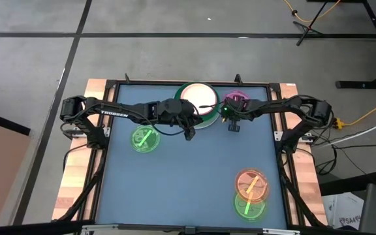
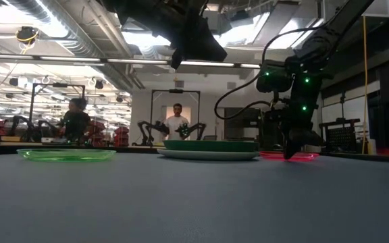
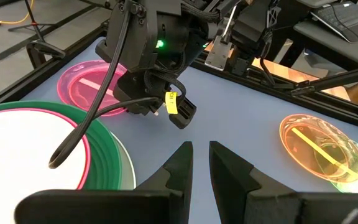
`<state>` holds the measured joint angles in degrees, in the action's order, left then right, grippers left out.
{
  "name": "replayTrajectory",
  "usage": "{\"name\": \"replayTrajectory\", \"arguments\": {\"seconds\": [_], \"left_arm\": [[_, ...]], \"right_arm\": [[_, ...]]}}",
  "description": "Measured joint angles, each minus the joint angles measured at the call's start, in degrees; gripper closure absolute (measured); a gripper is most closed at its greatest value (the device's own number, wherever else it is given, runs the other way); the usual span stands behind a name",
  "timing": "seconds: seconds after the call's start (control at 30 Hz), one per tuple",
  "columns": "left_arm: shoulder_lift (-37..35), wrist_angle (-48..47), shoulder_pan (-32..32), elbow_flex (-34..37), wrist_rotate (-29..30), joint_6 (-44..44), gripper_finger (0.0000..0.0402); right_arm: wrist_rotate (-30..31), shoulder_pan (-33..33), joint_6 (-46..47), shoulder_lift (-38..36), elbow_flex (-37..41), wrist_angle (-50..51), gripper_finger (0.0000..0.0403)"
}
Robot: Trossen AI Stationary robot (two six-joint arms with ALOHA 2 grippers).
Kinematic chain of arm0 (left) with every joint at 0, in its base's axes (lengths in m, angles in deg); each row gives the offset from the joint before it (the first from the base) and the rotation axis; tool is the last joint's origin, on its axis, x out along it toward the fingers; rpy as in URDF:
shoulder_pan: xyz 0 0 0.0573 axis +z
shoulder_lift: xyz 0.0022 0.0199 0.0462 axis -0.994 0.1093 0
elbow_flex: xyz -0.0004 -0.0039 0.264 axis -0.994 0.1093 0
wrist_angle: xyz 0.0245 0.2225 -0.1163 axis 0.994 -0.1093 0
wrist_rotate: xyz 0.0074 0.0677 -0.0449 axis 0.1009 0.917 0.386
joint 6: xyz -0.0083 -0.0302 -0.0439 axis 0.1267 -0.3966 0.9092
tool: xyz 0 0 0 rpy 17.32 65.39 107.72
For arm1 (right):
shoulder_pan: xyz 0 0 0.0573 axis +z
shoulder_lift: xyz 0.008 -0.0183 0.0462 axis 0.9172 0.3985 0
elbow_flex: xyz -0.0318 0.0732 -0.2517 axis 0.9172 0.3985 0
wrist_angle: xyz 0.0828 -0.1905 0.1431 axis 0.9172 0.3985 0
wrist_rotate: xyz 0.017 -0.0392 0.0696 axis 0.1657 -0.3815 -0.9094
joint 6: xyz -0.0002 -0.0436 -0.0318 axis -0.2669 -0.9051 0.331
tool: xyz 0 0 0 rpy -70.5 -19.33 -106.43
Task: Stack plastic plates
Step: Stack the light pink plate on top of the white plate
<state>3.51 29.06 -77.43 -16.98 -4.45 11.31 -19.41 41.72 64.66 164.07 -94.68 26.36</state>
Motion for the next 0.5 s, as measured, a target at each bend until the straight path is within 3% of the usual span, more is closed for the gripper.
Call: {"name": "replayTrajectory", "arguments": {"seconds": [0.5], "left_arm": [[-1.81,-0.6,-0.01,-0.11,-0.02,-0.15,0.0356]], "right_arm": [[0.71,0.0,0.02,0.0,0.0,-0.04,0.0402]]}}
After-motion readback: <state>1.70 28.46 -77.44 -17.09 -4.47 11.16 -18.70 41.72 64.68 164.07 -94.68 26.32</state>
